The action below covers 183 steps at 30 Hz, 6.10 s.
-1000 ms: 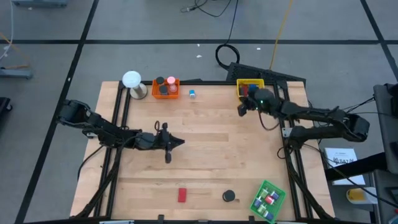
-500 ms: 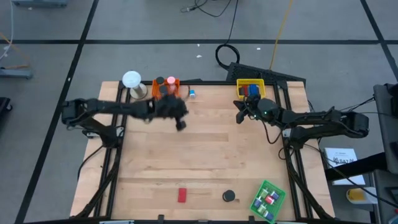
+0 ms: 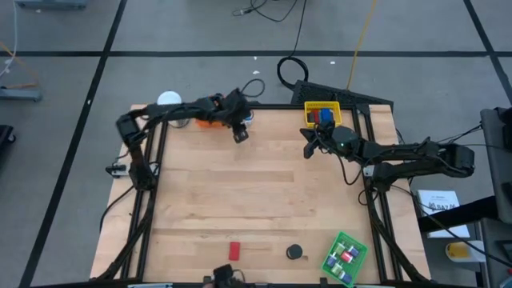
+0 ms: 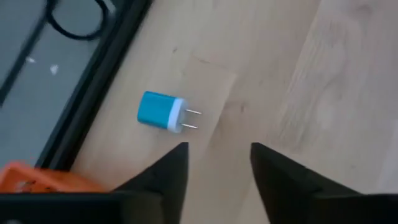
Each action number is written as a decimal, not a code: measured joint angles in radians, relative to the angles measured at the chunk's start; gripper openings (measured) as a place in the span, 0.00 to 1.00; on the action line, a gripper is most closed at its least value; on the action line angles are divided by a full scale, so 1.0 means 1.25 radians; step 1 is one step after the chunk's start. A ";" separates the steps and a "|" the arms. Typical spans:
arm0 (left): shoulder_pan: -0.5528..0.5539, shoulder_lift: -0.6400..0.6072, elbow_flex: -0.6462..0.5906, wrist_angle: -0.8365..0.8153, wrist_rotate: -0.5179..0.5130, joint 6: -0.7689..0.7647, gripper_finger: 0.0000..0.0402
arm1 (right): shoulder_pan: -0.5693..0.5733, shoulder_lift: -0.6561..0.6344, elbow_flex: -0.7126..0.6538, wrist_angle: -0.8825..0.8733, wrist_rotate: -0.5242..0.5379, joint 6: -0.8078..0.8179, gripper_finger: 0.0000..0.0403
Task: Pick & Place Office items
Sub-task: Put the blue charger adapter into the green basket
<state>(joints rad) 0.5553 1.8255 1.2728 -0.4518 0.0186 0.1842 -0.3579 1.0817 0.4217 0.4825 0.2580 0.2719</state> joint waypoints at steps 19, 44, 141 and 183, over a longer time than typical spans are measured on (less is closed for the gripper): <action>0.083 0.175 0.182 -0.059 0.064 0.166 0.65 | 0.000 0.000 0.000 0.012 -0.001 -0.025 0.01; 0.107 0.226 0.181 -0.051 0.112 0.213 0.57 | 0.000 0.000 0.001 0.034 -0.023 -0.039 0.01; 0.054 0.256 0.219 -0.031 0.074 0.183 0.32 | 0.005 -0.001 0.001 0.042 -0.045 -0.045 0.01; -0.395 0.079 -0.033 0.316 0.102 0.122 0.33 | 0.016 -0.001 0.001 0.054 -0.062 -0.042 0.01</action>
<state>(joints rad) 0.0620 1.9245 1.2315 -0.0563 0.1463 0.3370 -0.3382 1.0809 0.4229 0.5502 0.1800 0.2192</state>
